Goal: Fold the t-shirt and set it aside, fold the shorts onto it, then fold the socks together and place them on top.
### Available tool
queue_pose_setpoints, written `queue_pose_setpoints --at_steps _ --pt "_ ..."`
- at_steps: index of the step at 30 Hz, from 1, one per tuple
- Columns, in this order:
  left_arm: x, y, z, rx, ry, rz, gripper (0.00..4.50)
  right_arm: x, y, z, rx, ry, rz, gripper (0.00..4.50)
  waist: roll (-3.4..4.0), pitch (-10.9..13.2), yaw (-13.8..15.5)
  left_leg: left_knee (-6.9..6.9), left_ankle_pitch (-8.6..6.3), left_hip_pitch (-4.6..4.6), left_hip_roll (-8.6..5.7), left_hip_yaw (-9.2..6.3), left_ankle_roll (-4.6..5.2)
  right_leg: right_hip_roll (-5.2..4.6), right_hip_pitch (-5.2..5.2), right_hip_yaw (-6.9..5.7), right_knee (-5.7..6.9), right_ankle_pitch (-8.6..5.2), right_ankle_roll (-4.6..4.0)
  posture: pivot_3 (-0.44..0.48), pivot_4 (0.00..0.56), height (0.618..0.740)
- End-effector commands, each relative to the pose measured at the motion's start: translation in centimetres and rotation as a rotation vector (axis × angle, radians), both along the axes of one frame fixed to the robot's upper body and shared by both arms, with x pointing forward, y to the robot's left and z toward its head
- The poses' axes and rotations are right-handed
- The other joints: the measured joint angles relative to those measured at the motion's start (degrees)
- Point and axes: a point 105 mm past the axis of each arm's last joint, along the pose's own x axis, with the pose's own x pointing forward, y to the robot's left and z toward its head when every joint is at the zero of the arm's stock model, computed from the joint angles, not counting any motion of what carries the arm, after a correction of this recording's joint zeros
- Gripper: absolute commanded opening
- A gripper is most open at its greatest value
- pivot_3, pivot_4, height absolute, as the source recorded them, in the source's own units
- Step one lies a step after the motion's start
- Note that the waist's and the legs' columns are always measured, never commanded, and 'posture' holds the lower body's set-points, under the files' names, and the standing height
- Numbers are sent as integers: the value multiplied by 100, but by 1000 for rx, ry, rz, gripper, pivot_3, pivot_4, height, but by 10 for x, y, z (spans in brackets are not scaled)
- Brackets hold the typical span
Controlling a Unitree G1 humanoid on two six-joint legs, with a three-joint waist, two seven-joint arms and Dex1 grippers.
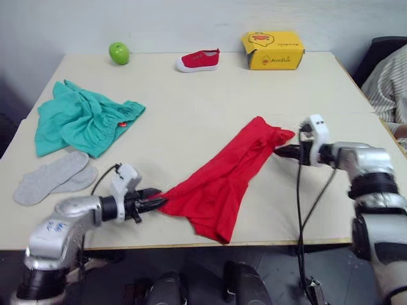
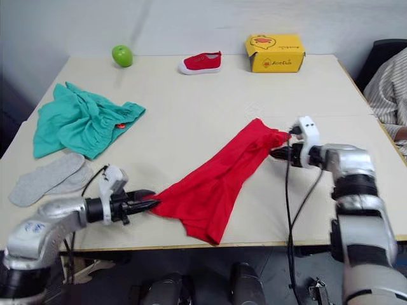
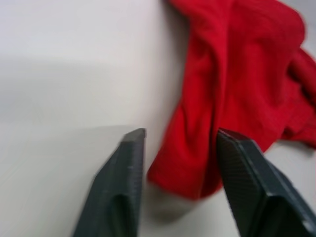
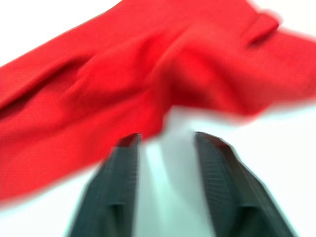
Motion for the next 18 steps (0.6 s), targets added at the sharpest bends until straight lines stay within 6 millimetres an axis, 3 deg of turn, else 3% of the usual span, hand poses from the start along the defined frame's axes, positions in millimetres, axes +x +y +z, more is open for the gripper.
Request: queue_pose_setpoints --at_steps 1,4,5,9,12,18 --pt "2 -3 17 -61 39 -151 3384 -39 21 23 81 25 143 3125 2 0 -17 0 -2 2 2 3 -3 4 0 -10 -3 0 0 0 150 740" --pt "32 -11 25 -52 3 -178 4313 -77 37 22 144 95 213 4143 5 -1 -10 -1 -4 2 -3 8 -1 1 -1 -46 -2 1 2 0 150 740" --pt "46 -20 28 -55 -7 -186 4368 -90 44 17 158 124 232 4480 6 -1 5 -1 -3 2 -4 9 -1 1 0 -47 -2 2 3 0 150 740" --pt "85 -60 33 -104 -24 -229 4368 -123 68 -4 213 206 251 4480 -14 -6 107 4 -1 3 -23 7 0 12 3 -53 0 2 3 0 150 740" --pt "110 -87 27 -94 -21 -216 4368 -140 86 -22 235 245 243 4480 -16 -6 119 7 -2 -3 -26 6 0 13 1 -55 -3 2 3 0 150 740" --pt "129 -118 -4 44 0 -184 4368 -152 115 -47 228 259 213 4480 -30 -13 90 5 -5 -6 -22 13 3 16 -6 -57 -8 3 5 0 150 740"
